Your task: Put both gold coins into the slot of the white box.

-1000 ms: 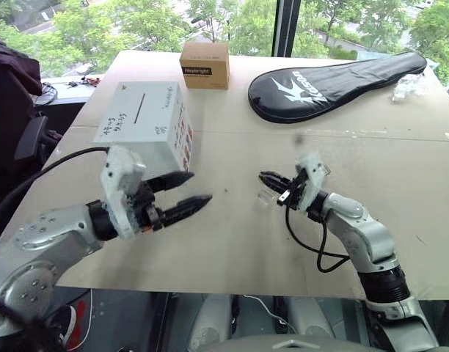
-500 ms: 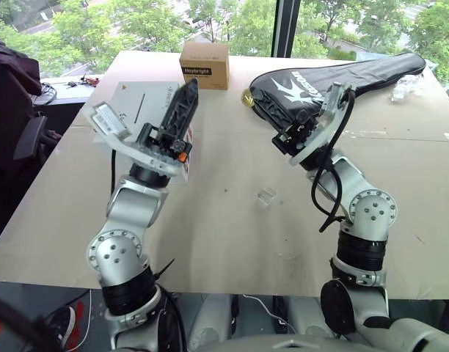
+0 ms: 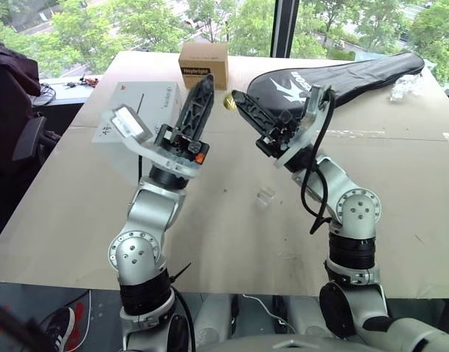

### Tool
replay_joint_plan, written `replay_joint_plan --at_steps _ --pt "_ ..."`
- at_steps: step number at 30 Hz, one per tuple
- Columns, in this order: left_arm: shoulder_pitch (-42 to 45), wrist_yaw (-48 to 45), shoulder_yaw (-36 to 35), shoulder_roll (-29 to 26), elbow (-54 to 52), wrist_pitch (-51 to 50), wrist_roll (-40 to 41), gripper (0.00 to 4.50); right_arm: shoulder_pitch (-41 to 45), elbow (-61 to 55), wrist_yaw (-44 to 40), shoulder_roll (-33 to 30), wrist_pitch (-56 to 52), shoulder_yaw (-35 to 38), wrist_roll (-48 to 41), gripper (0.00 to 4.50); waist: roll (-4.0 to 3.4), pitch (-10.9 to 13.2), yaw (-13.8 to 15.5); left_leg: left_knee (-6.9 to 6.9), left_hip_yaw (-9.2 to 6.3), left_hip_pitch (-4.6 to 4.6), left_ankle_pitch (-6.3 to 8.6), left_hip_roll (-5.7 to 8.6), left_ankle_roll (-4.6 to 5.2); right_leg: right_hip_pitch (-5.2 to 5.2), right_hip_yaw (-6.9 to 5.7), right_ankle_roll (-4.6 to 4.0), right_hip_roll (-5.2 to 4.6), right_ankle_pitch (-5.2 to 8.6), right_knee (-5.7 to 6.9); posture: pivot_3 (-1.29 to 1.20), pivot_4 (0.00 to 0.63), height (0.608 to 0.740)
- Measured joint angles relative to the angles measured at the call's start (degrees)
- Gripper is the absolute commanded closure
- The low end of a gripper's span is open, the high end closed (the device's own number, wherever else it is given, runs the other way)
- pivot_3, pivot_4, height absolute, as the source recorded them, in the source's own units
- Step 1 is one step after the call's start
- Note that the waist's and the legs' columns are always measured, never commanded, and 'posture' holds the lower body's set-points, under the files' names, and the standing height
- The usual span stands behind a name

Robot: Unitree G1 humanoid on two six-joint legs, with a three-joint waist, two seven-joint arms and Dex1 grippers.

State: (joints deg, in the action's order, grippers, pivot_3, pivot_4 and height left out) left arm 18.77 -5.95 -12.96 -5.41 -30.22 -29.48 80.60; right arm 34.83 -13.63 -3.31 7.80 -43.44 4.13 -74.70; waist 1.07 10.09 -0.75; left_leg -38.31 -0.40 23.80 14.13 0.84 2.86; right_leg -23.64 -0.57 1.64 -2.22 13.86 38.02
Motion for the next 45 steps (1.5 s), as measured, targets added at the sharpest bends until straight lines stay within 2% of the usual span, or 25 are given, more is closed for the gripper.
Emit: replay_joint_plan --at_steps 6,18,19,21,23,24,32,35,38,39,44,45 --pt "-1.09 -0.04 0.43 -1.56 0.00 -0.14 1.93 4.46 0.02 -0.01 -0.08 -0.02 0.66 -0.97 -0.76 4.50 0.00 0.00 -0.01 0.00 -0.01 -0.01 0.00 -0.02 0.00 0.00 0.01 0.00 0.02 0.00 0.00 0.00 0.150 0.740" --pt "-1.72 -0.08 1.79 -2.06 0.00 0.09 3.54 4.46 0.51 -0.10 -0.18 -0.18 1.15 -1.26 -2.36 4.50 -0.01 0.00 0.01 0.00 0.00 0.00 0.00 -0.02 0.00 0.00 0.04 0.00 0.02 0.00 -0.01 0.00 0.150 0.740" --pt "-1.72 0.00 1.79 -2.01 0.01 0.10 4.21 3.95 0.51 -0.11 -0.18 -0.18 1.15 -1.26 -2.41 4.50 0.00 0.00 0.01 0.00 0.00 0.00 0.00 -0.02 0.01 0.00 0.04 0.00 0.02 0.00 -0.01 0.00 0.150 0.740" --pt "-1.71 -0.02 1.81 -1.89 -0.09 0.30 5.22 3.39 0.51 -0.10 -0.16 -0.20 1.17 -1.22 -2.40 4.50 -0.01 0.00 0.02 0.00 0.00 0.00 0.00 -0.02 0.01 0.00 0.04 0.00 0.01 0.00 -0.02 0.00 0.150 0.740" --pt "-1.69 0.50 1.76 -1.88 -0.06 0.76 5.13 2.39 0.53 -0.35 -0.35 -0.20 1.12 -1.36 -2.62 4.50 -0.01 0.00 0.01 0.00 0.00 -0.01 0.00 -0.02 0.01 0.00 0.04 0.00 0.00 0.00 -0.01 0.00 0.150 0.740" --pt "-1.69 1.13 1.86 -1.86 -0.02 1.02 5.06 2.07 0.53 -0.89 -0.58 -0.20 1.09 -1.68 -2.86 4.50 -0.01 0.01 0.01 0.00 -0.01 0.00 0.00 -0.03 0.01 0.00 0.04 0.00 0.00 0.00 -0.02 0.00 0.150 0.740" --pt "-1.68 1.41 2.38 -1.97 -0.02 1.15 5.27 2.07 0.74 -1.49 -1.26 -0.26 1.10 -2.54 -3.80 4.50 -0.01 0.01 0.01 0.01 0.00 0.00 0.01 -0.03 0.01 0.00 0.04 -0.01 0.02 0.00 -0.02 0.00 0.150 0.740" --pt "-1.68 0.99 2.51 -2.01 -0.02 1.14 6.32 2.91 0.74 -1.49 -1.28 -0.30 1.10 -2.73 -3.90 4.50 -0.01 0.01 0.01 0.01 0.00 0.00 0.01 -0.03 0.01 0.00 0.04 -0.01 0.01 0.01 -0.02 0.00 0.150 0.740" --pt "-1.67 0.41 2.58 -2.12 -0.20 1.13 7.03 4.27 0.74 -1.48 -1.22 -0.45 1.10 -2.89 -3.96 4.50 -0.01 0.01 0.01 0.01 -0.01 0.00 0.01 -0.03 0.01 0.00 0.04 -0.01 0.01 0.01 -0.03 0.00 0.150 0.740" --pt "-1.67 -0.16 2.68 -2.28 -0.46 1.11 7.43 4.46 0.74 -1.47 -1.17 -0.56 1.10 -2.89 -3.96 4.50 -0.01 0.01 0.01 0.01 0.00 0.00 0.01 -0.03 0.01 0.00 0.04 -0.01 0.01 0.01 -0.03 0.00 0.150 0.740" --pt "-1.67 -0.70 3.00 -2.78 -0.55 1.13 7.49 4.46 0.74 -1.52 -1.18 -0.58 1.11 -3.00 -4.35 4.50 -0.01 0.01 0.01 0.01 -0.01 0.00 0.01 -0.03 0.02 0.00 0.04 -0.01 0.02 0.01 -0.03 0.00 0.150 0.740" --pt "-1.67 -0.74 3.04 -2.80 -0.55 1.14 7.49 4.49 0.74 -1.52 -1.19 -0.59 1.11 -3.01 -4.36 4.20 -0.01 0.01 0.01 0.01 -0.01 0.00 0.01 -0.03 0.01 0.00 0.04 -0.01 0.02 0.01 -0.03 0.00 0.150 0.740"
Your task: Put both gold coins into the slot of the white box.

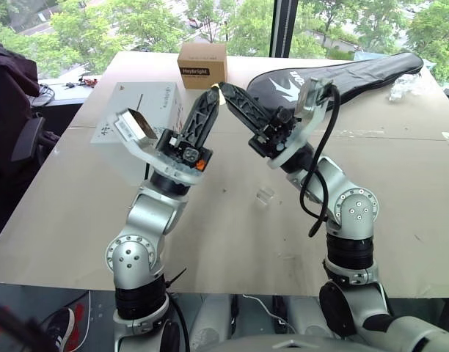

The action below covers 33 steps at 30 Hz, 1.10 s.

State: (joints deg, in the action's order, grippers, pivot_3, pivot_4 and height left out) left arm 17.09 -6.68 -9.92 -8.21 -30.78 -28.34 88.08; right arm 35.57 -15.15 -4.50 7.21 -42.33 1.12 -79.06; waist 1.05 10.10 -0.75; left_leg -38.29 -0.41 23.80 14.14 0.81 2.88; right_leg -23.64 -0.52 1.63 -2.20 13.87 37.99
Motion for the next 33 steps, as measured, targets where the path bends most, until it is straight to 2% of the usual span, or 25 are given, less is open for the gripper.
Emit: replay_joint_plan --at_steps 2,6,9,12,16,17,19,25,33 --pt "0.00 0.03 -0.07 -0.02 0.03 0.13 -0.16 4.50 0.00 -0.04 -0.22 -0.09 0.01 -0.06 -0.02 3.57 0.00 0.00 0.00 0.00 0.00 0.00 0.00 0.00 0.00 0.00 0.00 0.00 0.00 0.00 0.00 0.00 0.150 0.740" --pt "0.83 0.78 -0.86 -0.91 0.24 1.24 -1.83 4.50 0.59 -0.27 -1.01 -1.27 0.36 -0.04 1.21 1.84 0.00 0.00 0.01 0.00 -0.01 0.00 0.00 0.00 0.00 0.00 -0.01 0.00 0.00 0.00 0.00 0.00 0.150 0.740" --pt "4.56 4.29 -3.30 -5.49 1.02 2.35 -6.87 4.50 0.96 0.78 -1.47 -4.92 1.94 1.14 5.58 1.84 0.00 0.00 0.22 0.00 -0.03 0.00 0.00 0.00 0.00 0.01 -0.03 0.00 0.06 0.00 -0.01 0.00 0.150 0.740" --pt "8.93 11.83 -4.64 -13.94 3.65 1.07 -18.12 4.50 1.03 1.88 -6.77 -11.93 3.26 3.18 10.30 1.84 -0.01 0.02 0.32 -0.01 0.07 0.00 0.00 0.04 0.01 0.01 -0.01 0.01 0.09 0.00 -0.03 0.00 0.150 0.740" --pt "11.01 17.44 -1.95 -25.11 5.10 -4.78 -33.05 4.50 2.27 1.87 -18.59 -23.12 6.77 0.80 21.19 1.84 -0.01 0.05 0.00 0.04 0.14 -0.01 0.01 0.02 0.01 -0.04 -0.05 0.04 0.14 0.01 -0.08 0.00 0.150 0.740" --pt "10.99 18.27 -0.03 -29.35 4.94 -7.24 -37.83 4.50 2.65 1.92 -23.95 -27.27 8.68 -1.38 25.58 1.84 -0.02 0.06 -0.10 0.10 0.15 0.00 0.01 0.01 0.01 -0.08 -0.03 0.05 0.15 0.02 -0.08 0.00 0.150 0.740" --pt "10.46 20.29 0.69 -33.28 5.01 -11.76 -44.22 4.50 2.97 2.07 -33.16 -32.66 11.54 -3.68 31.23 1.84 -0.03 0.07 -0.10 0.25 0.11 -0.05 0.01 -0.06 -0.01 -0.11 0.04 0.05 0.10 0.03 -0.12 0.00 0.150 0.740" --pt "9.48 23.32 -2.21 -32.52 5.12 -20.27 -48.14 4.50 3.89 2.39 -44.62 -36.69 14.79 -7.36 38.49 1.84 0.00 0.09 0.20 0.25 0.02 0.03 -0.12 -0.12 -0.26 -0.13 0.02 0.04 -0.23 0.02 -0.15 0.00 0.150 0.740" --pt "11.55 22.99 -5.32 -27.42 4.75 -25.81 -48.94 4.50 3.89 2.66 -47.68 -36.03 15.84 -7.37 41.43 1.84 0.01 0.07 0.93 0.21 0.00 0.02 -0.14 0.01 -0.31 -0.08 -0.05 0.03 -0.47 0.00 -0.12 0.00 0.150 0.740"
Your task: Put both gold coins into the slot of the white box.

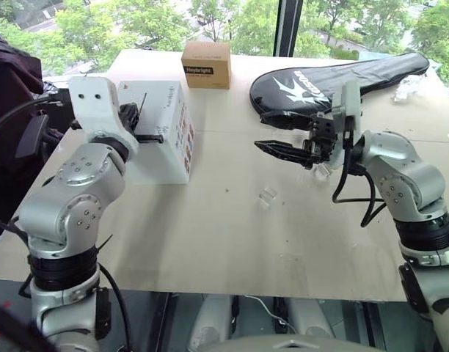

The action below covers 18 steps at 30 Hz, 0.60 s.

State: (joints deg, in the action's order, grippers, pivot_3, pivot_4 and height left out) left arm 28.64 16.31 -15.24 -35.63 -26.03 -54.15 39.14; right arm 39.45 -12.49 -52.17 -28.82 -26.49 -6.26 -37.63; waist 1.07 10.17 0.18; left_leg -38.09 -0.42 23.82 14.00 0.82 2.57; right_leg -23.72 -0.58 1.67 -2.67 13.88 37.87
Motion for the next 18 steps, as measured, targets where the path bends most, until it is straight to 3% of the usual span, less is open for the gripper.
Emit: replay_joint_plan --at_steps 11,14,18 --pt "2.04 -1.69 -0.35 2.65 0.34 -4.63 -3.78 4.50 -0.08 -0.07 0.11 0.09 -0.42 0.32 1.12 1.84 -0.01 -0.01 0.45 0.00 -0.01 -0.04 0.00 0.00 -0.01 0.00 0.00 -0.01 -0.01 0.00 0.04 0.00 0.150 0.740" --pt "2.35 -2.60 -0.70 3.45 0.20 -5.24 -4.57 3.63 -0.13 -0.21 0.24 0.11 -0.52 0.50 1.13 1.78 -0.01 -0.01 0.49 0.00 -0.02 -0.05 0.00 0.00 -0.01 0.00 -0.01 -0.01 -0.01 0.00 0.06 0.00 0.150 0.740" --pt "2.49 -3.69 -1.24 3.74 0.20 -5.64 -6.41 1.99 -0.17 -0.62 0.44 0.15 -0.72 0.51 1.12 1.78 -0.01 -0.02 0.54 0.00 -0.01 -0.04 0.00 0.00 -0.01 0.01 0.00 -0.01 -0.02 -0.01 0.05 0.00 0.150 0.740"
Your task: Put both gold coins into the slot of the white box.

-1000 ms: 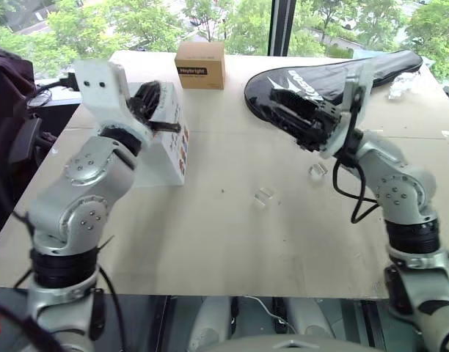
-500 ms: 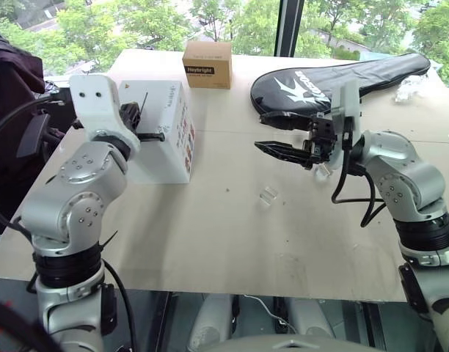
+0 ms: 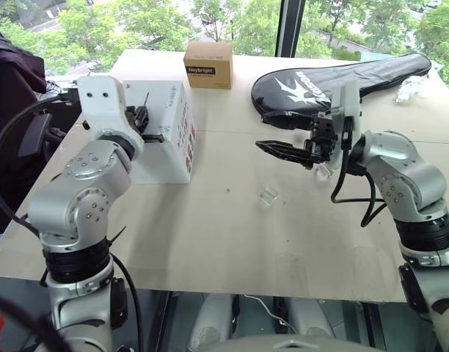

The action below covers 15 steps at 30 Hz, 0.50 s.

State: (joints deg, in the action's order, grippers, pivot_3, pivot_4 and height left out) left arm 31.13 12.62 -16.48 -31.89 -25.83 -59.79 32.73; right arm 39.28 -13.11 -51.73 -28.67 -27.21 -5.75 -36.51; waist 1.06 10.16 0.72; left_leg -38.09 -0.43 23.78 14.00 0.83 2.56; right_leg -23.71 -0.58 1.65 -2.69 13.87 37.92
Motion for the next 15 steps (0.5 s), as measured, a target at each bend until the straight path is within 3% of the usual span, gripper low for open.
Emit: replay_joint_plan --at_steps 1,5,9,11,15 --pt "0.00 -0.77 0.08 0.00 0.03 0.37 -0.51 1.51 0.00 -0.01 0.10 0.13 -0.05 0.01 -0.01 1.78 0.00 0.00 0.07 0.00 0.00 0.00 0.00 0.00 0.00 0.00 0.00 0.00 0.00 0.00 0.00 0.00 0.150 0.740" --pt "0.25 -6.40 0.73 1.83 0.95 7.31 -2.05 1.51 -0.47 -0.27 0.54 0.41 -0.24 0.12 -0.01 1.78 0.03 0.01 0.34 -0.04 -0.04 0.10 0.00 0.03 0.00 0.00 -0.07 0.00 -0.06 0.00 -0.05 0.00 0.150 0.740" --pt "-0.28 -19.69 0.31 0.27 -4.48 17.19 1.53 1.51 -5.41 -1.91 0.44 -1.19 -0.28 0.77 0.00 1.78 0.06 0.00 0.06 0.02 0.01 0.15 0.01 0.05 0.00 0.01 -0.03 -0.01 -0.11 0.00 -0.27 0.00 0.150 0.740" --pt "-6.11 -25.37 -0.67 -0.31 -8.65 17.77 6.09 1.51 -9.62 -2.30 0.27 -3.12 -0.25 2.69 0.00 1.78 0.00 -0.02 -0.16 0.13 0.05 0.13 0.01 0.04 0.01 0.00 0.03 0.00 -0.11 0.01 -0.36 0.00 0.150 0.740" --pt "-29.13 -33.87 -2.23 -1.03 -14.56 18.16 10.15 1.51 -25.41 -3.14 -2.37 -8.03 1.93 8.34 0.57 1.78 0.01 -0.03 -0.17 0.64 0.05 0.00 0.00 -0.01 0.00 0.00 0.03 -0.01 -0.09 0.02 -0.62 0.00 0.150 0.740"
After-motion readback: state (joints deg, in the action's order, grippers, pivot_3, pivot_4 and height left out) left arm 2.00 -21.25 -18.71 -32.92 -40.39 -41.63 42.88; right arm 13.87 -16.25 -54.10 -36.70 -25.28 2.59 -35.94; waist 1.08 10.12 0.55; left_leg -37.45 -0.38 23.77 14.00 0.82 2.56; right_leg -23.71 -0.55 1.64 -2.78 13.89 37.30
